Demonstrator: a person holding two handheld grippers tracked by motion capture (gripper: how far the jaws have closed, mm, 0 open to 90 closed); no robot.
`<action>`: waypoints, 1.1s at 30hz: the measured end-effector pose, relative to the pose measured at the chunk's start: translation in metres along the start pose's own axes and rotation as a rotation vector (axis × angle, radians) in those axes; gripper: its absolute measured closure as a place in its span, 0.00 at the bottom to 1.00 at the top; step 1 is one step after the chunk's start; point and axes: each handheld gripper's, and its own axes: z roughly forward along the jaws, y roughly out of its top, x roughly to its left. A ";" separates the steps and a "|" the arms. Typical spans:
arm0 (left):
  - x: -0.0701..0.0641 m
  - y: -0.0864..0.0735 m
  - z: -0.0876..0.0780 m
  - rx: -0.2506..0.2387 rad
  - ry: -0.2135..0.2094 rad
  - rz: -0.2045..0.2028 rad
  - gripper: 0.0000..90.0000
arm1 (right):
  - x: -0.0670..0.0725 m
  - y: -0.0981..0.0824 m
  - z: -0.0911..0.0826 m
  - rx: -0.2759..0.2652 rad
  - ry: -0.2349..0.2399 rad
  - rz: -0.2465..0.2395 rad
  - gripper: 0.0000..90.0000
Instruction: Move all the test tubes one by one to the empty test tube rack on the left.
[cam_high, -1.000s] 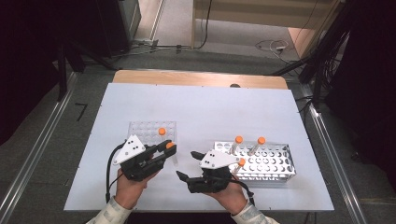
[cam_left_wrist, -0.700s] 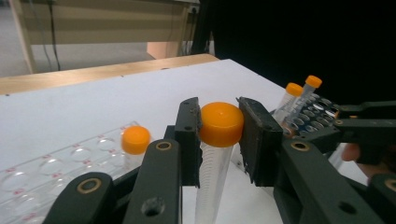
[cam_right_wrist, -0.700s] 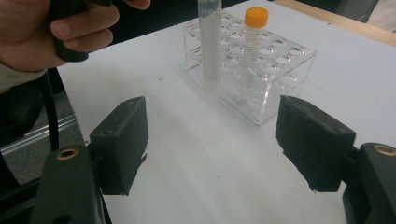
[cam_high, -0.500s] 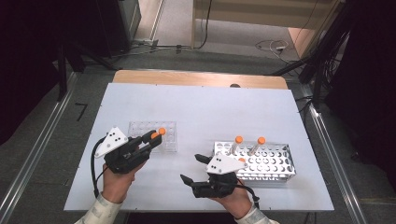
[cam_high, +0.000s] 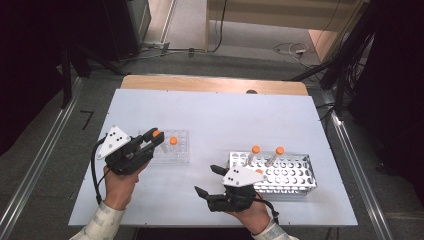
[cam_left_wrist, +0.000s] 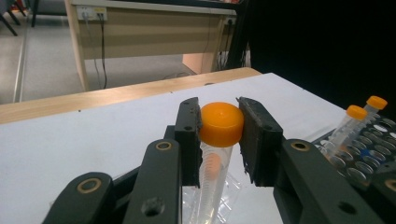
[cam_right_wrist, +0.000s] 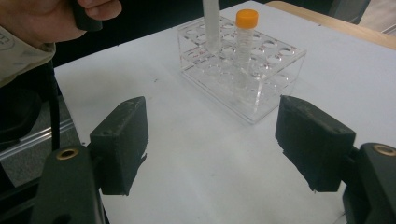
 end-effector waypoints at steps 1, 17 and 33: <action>0.000 0.000 0.001 0.000 0.002 0.000 0.78 | 0.000 0.000 0.000 0.000 -0.002 0.003 0.27; 0.007 -0.001 0.016 0.006 0.038 0.023 0.77 | -0.001 0.000 0.000 -0.003 -0.004 0.009 0.27; 0.004 -0.017 0.026 0.040 0.054 0.048 0.77 | -0.001 0.000 -0.001 -0.005 -0.008 0.008 0.27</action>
